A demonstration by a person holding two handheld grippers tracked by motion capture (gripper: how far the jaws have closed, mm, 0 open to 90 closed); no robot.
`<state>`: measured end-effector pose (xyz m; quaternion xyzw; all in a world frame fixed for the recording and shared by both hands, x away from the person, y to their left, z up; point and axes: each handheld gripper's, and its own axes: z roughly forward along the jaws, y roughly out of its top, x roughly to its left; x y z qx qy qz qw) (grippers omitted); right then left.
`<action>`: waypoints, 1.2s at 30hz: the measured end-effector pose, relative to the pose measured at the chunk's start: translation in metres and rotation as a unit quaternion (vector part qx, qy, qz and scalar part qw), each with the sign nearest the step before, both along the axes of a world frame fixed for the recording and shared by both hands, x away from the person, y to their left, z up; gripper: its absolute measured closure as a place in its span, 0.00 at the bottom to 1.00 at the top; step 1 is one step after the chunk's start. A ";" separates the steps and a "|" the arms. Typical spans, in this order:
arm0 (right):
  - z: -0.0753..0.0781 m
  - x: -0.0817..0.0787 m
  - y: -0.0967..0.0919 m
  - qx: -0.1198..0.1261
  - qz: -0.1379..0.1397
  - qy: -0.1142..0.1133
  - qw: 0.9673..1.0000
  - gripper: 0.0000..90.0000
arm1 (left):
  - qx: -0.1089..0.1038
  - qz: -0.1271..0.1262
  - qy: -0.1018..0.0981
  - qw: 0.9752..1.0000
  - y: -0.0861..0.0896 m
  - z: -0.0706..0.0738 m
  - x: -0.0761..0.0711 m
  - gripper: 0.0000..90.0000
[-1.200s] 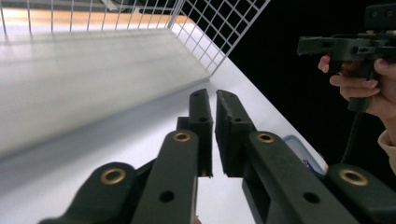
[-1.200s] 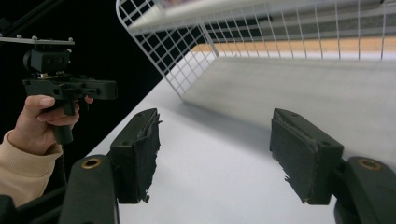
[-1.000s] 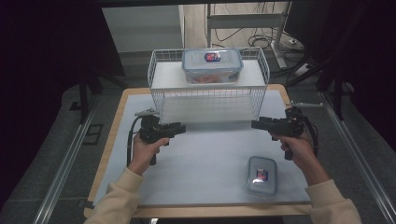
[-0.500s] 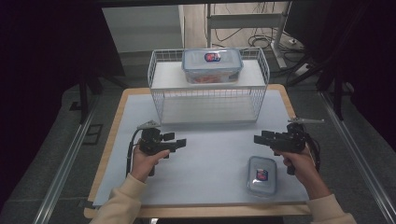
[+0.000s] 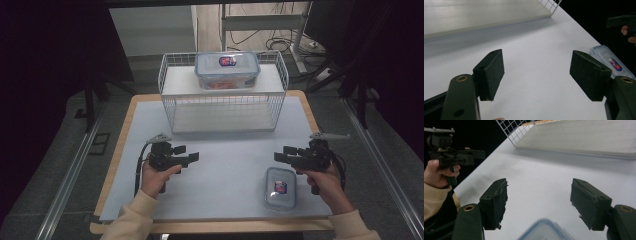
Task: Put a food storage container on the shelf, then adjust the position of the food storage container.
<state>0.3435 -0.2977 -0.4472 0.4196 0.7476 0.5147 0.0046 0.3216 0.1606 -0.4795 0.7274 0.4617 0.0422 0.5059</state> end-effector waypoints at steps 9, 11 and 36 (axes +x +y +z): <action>-0.001 -0.017 -0.014 -0.012 -0.001 0.002 1.000 0.34 | 0.011 0.002 0.010 1.000 -0.001 -0.008 -0.004 0.30; -0.003 -0.020 -0.018 -0.010 -0.003 0.005 1.000 0.36 | 0.011 0.003 0.012 1.000 0.000 -0.010 -0.005 0.30; -0.022 -0.061 -0.052 -0.107 0.000 0.018 0.994 0.99 | 0.033 -0.005 0.034 0.999 0.000 -0.028 -0.008 0.30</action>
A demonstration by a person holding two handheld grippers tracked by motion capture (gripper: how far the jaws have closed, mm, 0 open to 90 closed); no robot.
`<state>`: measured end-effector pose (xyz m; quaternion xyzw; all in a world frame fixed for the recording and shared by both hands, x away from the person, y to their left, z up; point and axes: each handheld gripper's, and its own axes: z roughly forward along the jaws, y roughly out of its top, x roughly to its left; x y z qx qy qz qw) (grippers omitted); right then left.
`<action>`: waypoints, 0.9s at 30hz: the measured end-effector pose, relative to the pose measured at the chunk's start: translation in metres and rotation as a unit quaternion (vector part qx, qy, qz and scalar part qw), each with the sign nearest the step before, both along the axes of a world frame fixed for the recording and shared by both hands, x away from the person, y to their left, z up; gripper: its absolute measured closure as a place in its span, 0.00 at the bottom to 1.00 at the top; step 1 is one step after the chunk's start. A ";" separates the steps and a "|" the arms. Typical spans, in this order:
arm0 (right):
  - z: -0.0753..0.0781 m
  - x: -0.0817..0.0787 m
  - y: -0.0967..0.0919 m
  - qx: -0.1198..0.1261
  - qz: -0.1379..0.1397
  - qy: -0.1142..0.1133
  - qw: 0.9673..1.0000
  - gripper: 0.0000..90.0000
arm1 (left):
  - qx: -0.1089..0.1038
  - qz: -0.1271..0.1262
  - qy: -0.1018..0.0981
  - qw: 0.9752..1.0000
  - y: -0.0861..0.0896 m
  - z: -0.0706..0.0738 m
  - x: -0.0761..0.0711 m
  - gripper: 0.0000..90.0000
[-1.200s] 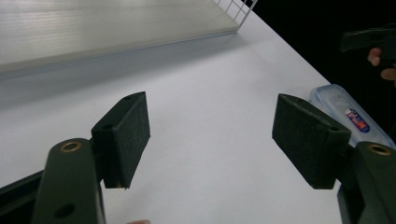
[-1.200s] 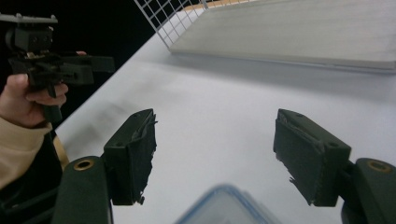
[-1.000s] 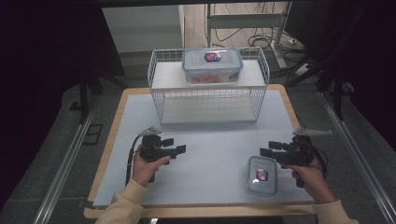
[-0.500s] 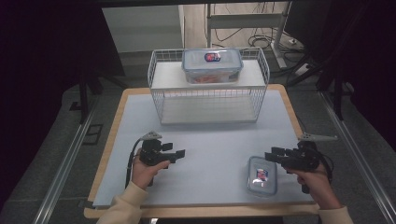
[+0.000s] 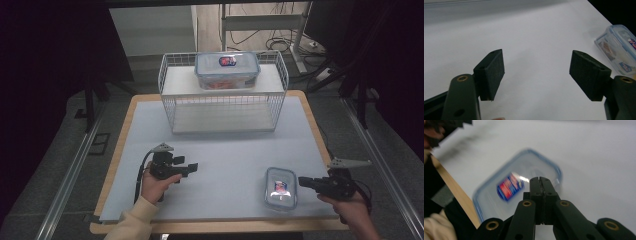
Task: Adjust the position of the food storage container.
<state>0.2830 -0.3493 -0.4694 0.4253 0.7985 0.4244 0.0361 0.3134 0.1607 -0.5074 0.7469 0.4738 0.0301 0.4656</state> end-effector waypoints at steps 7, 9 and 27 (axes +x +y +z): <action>-0.025 -0.015 -0.009 -0.042 0.001 0.042 0.998 0.99 | 0.002 0.004 0.004 1.000 0.001 -0.003 0.000 0.30; -0.030 -0.015 -0.005 -0.047 0.013 0.051 0.997 0.99 | 0.000 0.005 0.005 1.000 0.002 -0.003 0.000 0.30; -0.036 -0.008 0.032 -0.049 0.063 0.055 0.995 0.99 | -0.004 0.013 0.009 1.000 0.007 -0.004 0.001 0.31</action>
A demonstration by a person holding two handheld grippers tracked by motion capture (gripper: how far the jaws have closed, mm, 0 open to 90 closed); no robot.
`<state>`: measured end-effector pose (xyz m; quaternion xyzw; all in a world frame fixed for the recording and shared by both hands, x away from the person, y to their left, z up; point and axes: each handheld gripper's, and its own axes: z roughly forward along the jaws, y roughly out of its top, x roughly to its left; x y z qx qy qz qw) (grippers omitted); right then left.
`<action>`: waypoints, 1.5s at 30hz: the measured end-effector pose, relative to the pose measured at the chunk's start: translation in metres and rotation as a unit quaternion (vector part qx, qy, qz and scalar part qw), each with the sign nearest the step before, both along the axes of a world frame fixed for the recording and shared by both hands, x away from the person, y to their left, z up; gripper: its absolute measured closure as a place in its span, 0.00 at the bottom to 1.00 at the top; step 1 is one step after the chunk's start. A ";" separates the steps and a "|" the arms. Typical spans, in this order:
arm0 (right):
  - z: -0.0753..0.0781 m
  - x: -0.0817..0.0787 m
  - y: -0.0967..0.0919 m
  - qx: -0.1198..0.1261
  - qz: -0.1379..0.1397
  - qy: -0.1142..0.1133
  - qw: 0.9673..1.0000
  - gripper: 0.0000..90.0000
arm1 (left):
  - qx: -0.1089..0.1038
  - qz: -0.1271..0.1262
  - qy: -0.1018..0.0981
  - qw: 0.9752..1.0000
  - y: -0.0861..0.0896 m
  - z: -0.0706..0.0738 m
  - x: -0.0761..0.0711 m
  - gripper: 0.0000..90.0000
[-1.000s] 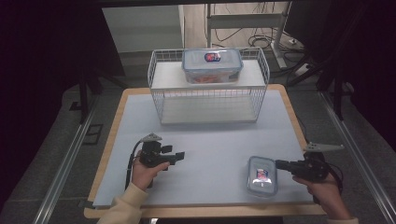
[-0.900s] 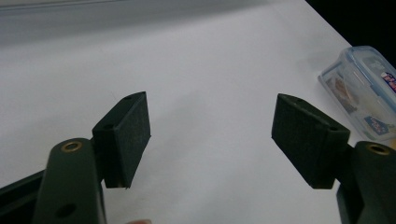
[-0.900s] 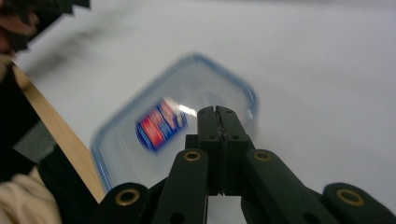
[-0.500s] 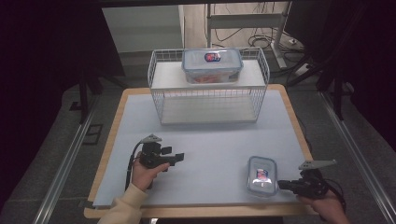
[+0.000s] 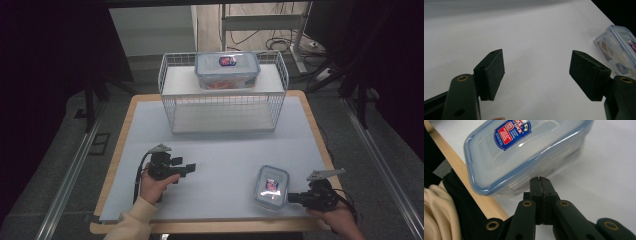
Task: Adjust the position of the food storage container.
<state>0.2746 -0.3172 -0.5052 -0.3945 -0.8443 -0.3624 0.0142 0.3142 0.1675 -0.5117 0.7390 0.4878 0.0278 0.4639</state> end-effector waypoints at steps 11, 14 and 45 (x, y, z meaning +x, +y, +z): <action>-0.004 0.024 0.039 0.008 0.008 -0.001 1.000 0.99 | 0.002 0.011 0.008 1.000 0.006 -0.004 0.001 0.31; -0.004 0.024 0.047 0.009 0.018 0.001 1.000 0.99 | 0.001 0.014 0.008 1.000 0.008 -0.003 0.001 0.31; -0.011 0.036 0.111 0.026 0.064 -0.006 0.998 0.99 | -0.003 0.031 0.004 0.999 0.018 -0.002 0.001 0.31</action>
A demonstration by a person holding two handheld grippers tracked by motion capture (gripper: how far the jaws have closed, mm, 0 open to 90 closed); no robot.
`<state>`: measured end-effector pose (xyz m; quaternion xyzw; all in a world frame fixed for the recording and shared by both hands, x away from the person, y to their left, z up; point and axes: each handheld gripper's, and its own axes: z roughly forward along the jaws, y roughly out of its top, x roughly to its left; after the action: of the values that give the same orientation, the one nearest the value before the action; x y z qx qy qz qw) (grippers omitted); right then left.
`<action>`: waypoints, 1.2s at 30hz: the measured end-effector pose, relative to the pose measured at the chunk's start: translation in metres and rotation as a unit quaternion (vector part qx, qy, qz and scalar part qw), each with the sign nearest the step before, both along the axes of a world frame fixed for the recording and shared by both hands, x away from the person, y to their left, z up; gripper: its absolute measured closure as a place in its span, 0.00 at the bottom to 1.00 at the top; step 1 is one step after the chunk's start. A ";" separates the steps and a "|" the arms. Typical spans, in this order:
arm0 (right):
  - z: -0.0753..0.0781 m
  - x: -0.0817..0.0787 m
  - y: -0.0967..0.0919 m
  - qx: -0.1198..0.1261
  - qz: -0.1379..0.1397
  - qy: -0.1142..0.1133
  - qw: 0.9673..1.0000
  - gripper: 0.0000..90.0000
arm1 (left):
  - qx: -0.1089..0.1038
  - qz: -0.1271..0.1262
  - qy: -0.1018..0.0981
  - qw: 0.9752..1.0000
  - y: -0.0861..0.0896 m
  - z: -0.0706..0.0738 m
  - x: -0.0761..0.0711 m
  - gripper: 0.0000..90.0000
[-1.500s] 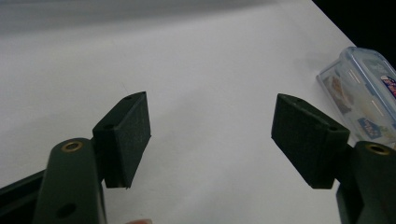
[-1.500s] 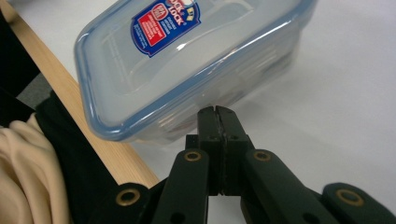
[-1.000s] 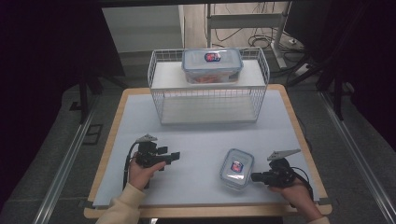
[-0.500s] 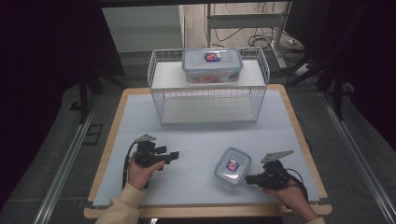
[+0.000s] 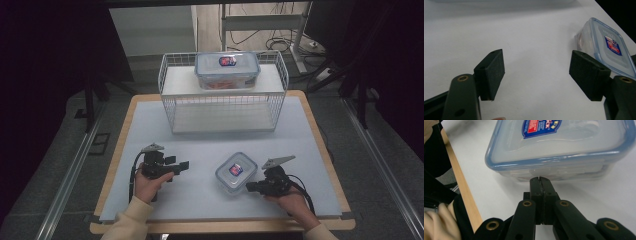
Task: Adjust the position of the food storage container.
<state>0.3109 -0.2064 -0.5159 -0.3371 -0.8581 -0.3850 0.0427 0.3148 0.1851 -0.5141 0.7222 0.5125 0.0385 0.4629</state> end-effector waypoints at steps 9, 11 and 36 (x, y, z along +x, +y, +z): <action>-0.003 0.010 0.020 0.007 -0.001 -0.006 1.000 0.99 | 0.000 0.003 0.001 1.000 0.003 0.000 0.001 0.31; -0.003 0.011 0.022 0.007 -0.002 -0.007 1.000 0.99 | 0.000 0.002 0.001 1.000 0.003 0.000 0.001 0.31; 0.009 -0.008 0.053 0.010 0.036 -0.039 0.999 0.99 | 0.003 -0.001 0.005 1.000 0.002 -0.002 0.001 0.31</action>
<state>0.3029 -0.1537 -0.5071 -0.2902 -0.8670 -0.4044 0.0260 0.3162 0.1873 -0.5162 0.7243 0.5141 0.0360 0.4580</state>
